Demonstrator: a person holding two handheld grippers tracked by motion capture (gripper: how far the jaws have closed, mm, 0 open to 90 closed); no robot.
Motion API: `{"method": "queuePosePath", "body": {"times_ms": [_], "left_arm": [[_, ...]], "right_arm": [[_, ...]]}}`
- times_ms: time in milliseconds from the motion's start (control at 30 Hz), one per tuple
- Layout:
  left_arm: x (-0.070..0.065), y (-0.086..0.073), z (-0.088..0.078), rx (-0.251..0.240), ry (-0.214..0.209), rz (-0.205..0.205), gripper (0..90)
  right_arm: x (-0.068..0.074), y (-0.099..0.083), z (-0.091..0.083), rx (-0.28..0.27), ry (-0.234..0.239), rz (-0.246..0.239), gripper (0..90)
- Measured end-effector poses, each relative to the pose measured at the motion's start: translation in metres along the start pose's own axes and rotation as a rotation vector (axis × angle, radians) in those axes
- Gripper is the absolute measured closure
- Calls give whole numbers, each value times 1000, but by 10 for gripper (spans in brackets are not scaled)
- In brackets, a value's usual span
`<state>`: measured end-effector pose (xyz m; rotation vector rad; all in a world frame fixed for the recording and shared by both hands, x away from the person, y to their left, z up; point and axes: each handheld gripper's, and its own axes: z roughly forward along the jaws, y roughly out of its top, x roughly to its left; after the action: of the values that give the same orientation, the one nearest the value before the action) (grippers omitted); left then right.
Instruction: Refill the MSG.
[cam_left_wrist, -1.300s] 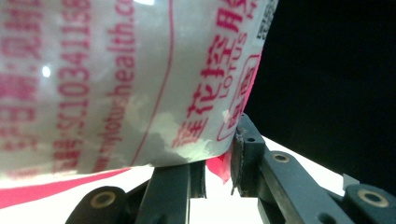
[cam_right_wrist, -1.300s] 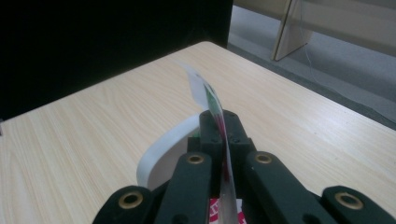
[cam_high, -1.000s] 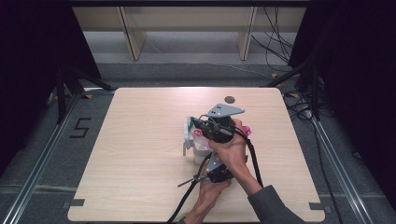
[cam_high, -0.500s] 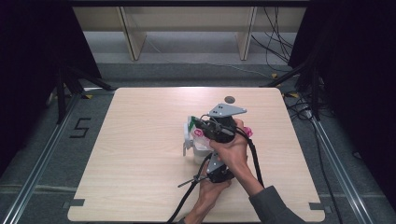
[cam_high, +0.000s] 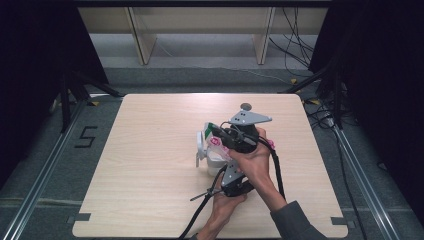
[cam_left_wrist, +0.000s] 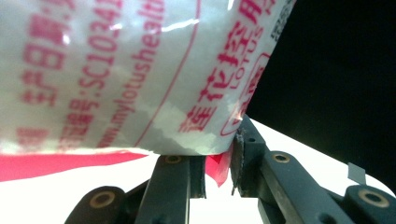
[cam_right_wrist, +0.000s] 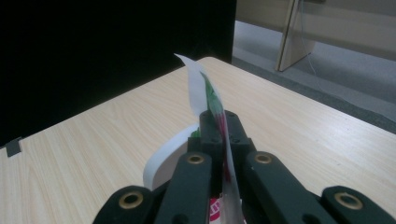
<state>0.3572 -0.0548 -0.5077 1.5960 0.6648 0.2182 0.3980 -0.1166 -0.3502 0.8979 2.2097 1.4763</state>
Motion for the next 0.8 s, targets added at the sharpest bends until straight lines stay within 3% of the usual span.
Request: {"method": "queuePosePath", "body": {"times_ms": [100,167,300,333,433,467,500,533,567,633,700,733,800], "left_arm": [[2,-1,0,0,6,4,773],[3,-1,-2,7,6,5,773],[4,-2,-2,9,-5,0,769],[2,-3,-1,-22,-9,-34,767],[3,-3,-1,-8,-15,-28,764],[2,-3,-1,-13,-18,-41,762],[3,-3,-2,5,-15,-24,760],[2,-3,-2,-8,-19,-44,758],[4,-3,-3,5,-16,-29,755],[2,-4,-3,-16,-13,-44,752],[4,-3,-4,13,-14,-28,749],[4,-3,-4,15,-12,-36,743],[6,-4,-5,19,-10,-42,734]], "right_arm": [[-1,0,-1,-16,-2,-16,900],[0,1,-4,-13,4,12,900],[-3,1,-8,-36,18,4,900],[-3,1,-9,-42,14,15,900],[-6,1,-14,-66,4,-16,900],[-6,1,-16,-63,9,-4,900],[-7,1,-18,-74,13,1,900],[-7,1,-21,-72,8,9,900],[-8,1,-23,-80,3,4,900],[-9,0,-27,-96,15,26,900],[-10,0,-31,-99,22,43,900],[-13,-1,-34,-112,13,27,900],[-15,-2,-37,-127,19,44,900]]}}
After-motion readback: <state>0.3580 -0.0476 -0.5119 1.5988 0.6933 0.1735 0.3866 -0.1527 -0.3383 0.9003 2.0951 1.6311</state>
